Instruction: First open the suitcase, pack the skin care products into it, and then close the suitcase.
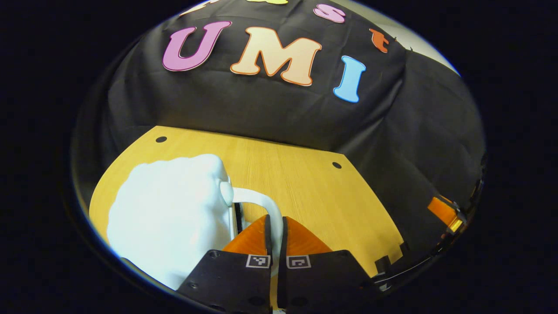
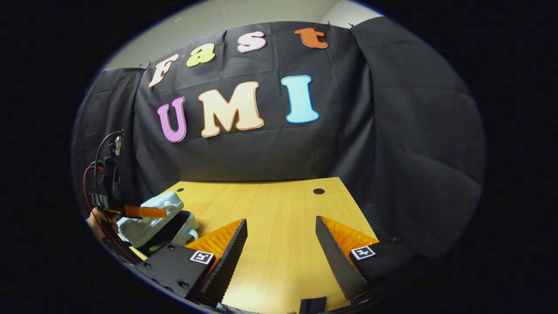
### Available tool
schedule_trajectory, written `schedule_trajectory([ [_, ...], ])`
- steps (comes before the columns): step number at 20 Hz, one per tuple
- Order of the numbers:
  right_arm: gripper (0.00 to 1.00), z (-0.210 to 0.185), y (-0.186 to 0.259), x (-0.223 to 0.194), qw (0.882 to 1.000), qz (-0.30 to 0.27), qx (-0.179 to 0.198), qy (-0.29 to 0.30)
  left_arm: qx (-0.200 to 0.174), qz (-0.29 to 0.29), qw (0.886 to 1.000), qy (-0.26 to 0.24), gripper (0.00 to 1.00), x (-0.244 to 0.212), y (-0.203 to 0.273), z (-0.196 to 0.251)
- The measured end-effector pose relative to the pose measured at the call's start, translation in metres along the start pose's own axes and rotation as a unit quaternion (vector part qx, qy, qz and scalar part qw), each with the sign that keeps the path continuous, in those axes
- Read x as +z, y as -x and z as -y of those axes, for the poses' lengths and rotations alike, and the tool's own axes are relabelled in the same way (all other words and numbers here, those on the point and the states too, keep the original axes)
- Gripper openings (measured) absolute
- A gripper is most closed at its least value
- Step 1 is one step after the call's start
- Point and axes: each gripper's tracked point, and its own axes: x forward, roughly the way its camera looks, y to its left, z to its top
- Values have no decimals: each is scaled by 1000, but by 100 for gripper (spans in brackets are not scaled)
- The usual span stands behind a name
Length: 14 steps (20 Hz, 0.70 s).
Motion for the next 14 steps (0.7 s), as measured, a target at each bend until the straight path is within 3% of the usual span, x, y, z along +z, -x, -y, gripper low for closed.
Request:
schedule_trajectory([
  [3,98,2,0,4,1000,1,20,-2,25,9,1000,-5,4,-8,-6,8],
  [5,98,0,-3,19,999,23,29,-2,41,70,997,-17,10,24,8,21],
  [8,98,-13,-1,61,996,88,35,0,83,159,982,-59,61,77,39,37],
  [10,97,-35,2,104,987,156,39,-3,115,222,964,-92,97,116,71,45],
  [14,94,-62,32,184,962,273,23,-4,137,324,927,-130,94,182,120,66],
])
